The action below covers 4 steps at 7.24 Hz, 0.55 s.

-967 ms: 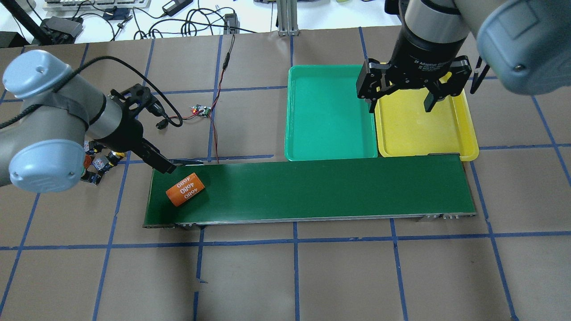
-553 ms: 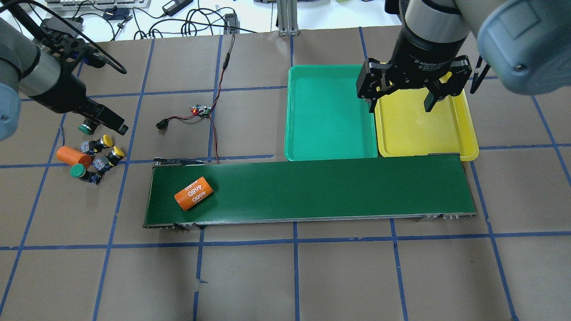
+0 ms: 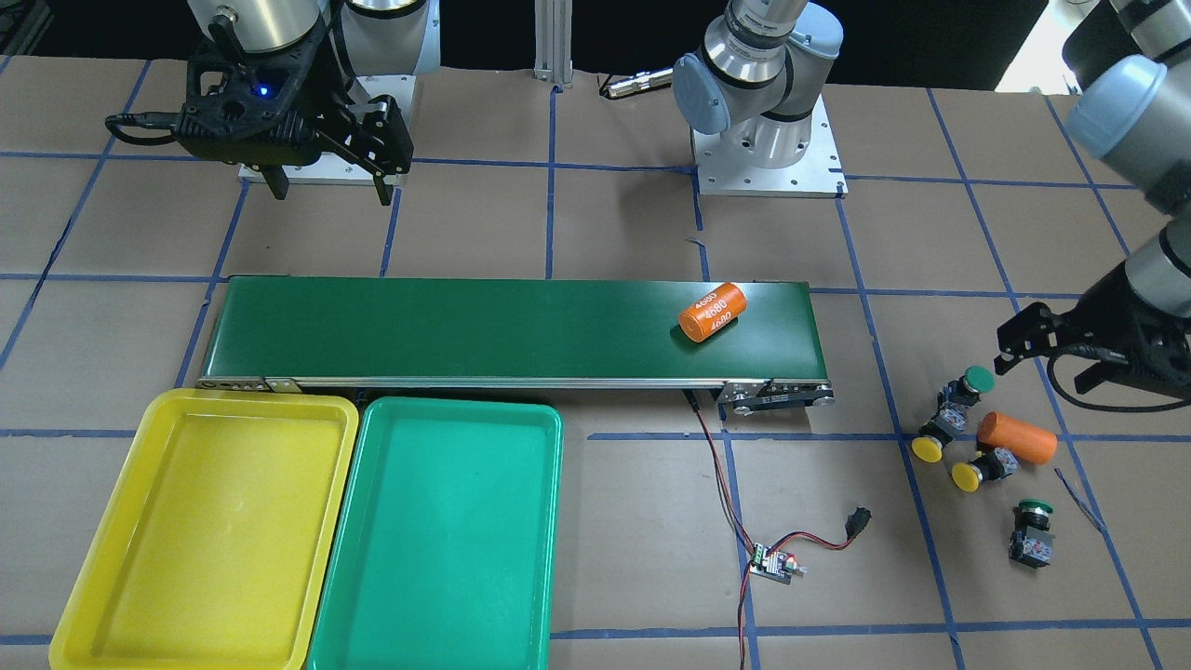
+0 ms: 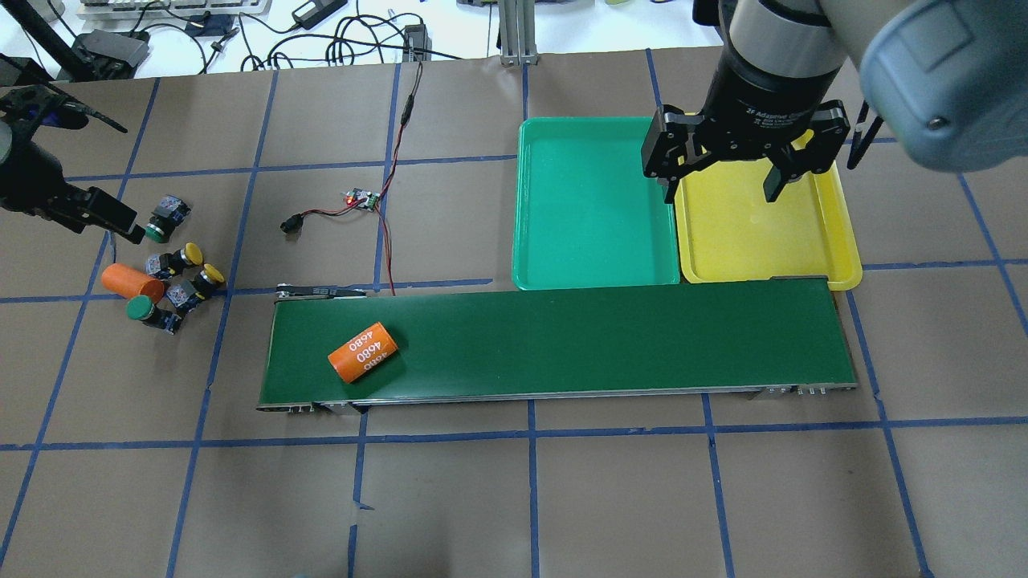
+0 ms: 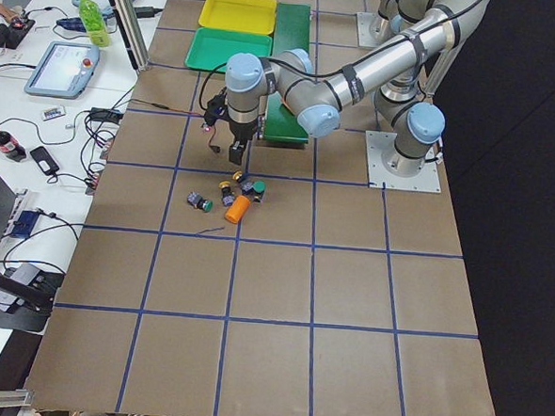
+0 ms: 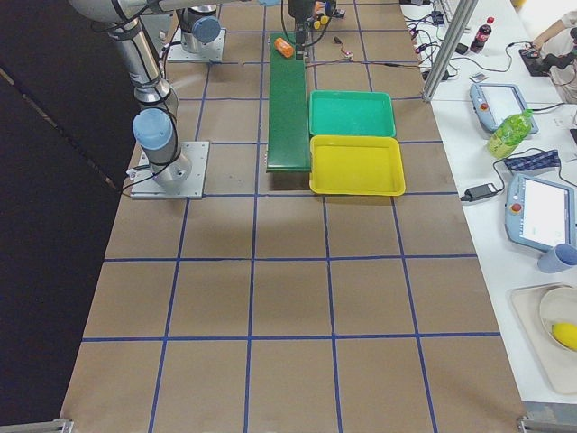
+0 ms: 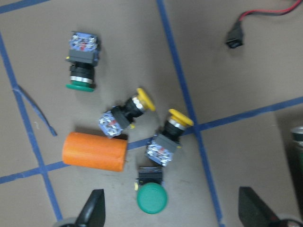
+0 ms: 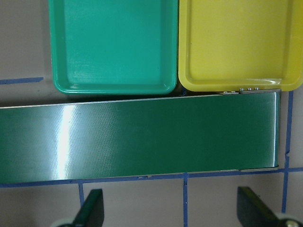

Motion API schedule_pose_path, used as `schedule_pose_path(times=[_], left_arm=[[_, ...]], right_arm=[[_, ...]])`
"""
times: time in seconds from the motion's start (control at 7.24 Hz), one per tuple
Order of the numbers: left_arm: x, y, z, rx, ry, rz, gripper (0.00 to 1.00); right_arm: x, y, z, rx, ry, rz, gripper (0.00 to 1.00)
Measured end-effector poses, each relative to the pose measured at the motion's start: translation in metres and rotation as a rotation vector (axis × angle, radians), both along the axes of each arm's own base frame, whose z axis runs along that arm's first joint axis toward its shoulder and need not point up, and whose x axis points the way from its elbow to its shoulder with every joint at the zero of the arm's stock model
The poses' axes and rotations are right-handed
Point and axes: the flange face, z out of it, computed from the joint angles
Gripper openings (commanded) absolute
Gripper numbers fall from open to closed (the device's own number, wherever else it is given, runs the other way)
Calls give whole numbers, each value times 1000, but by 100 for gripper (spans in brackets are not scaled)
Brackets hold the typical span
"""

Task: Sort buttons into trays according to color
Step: 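Move the left gripper back to the pile and grasp the plain orange cylinder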

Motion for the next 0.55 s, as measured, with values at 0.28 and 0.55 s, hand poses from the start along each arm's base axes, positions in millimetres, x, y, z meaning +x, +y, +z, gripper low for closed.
schedule_pose_path(times=[0.28, 0.55], left_arm=[[16, -15, -41, 25, -7, -22, 100], [27, -29, -76, 33, -24, -75, 100]], right_arm=[[0, 0, 0, 0, 0, 0, 100], [0, 0, 0, 0, 0, 0, 100]])
